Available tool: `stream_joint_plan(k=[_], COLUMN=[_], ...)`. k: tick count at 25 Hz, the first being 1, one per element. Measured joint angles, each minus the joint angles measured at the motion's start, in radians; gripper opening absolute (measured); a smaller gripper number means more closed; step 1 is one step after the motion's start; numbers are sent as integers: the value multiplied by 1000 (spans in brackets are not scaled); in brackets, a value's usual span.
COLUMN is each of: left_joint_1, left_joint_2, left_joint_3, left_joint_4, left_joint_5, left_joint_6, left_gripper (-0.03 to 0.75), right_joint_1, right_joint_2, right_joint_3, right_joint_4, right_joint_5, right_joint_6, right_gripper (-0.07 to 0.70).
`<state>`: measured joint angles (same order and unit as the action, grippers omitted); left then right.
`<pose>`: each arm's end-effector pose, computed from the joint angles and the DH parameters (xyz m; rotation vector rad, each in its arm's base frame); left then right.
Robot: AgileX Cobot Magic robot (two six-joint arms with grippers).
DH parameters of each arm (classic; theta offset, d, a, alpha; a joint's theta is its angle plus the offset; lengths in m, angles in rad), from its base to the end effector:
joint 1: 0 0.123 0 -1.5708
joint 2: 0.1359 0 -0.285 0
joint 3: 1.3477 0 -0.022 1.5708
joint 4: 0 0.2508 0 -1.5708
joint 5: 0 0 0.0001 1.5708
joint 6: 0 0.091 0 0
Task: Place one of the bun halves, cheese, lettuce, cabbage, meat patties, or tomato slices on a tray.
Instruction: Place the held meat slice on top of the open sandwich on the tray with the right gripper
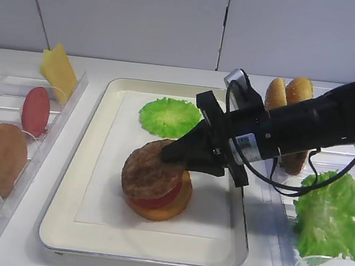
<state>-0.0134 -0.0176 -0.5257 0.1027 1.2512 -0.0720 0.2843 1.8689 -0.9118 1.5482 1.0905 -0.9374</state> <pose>-0.0196 0.0091 0.2696 -0.0836 2.1860 0.0768 0.2884 0.1684 0.1708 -0.1359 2.5225 1.7156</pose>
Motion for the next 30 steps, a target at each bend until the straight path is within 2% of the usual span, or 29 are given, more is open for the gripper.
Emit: stream_joint_plan(k=[13,15,19,21,26,30], left_joint_1=[0,0,0,0,0,0], left_joint_2=[0,0,0,0,0,0], left_joint_3=[0,0,0,0,0,0], left_joint_4=[0,0,0,0,0,0], left_joint_5=[0,0,0,0,0,0], left_joint_6=[0,0,0,0,0,0], left_gripper=[475,475,475,475,475,475], right_joint_1=[0,0,0,0,0,0], right_joint_2=[14,14,14,14,14,14], right_joint_3=[0,0,0,0,0,-38], right_joint_4=[0,0,0,2,-8,-77], right_joint_5=[7,2,-20,-23,-37,-56], right_joint_6=[-41,-42,-42,-42,-43,-31], right_gripper=[133,186,354,400,432,435])
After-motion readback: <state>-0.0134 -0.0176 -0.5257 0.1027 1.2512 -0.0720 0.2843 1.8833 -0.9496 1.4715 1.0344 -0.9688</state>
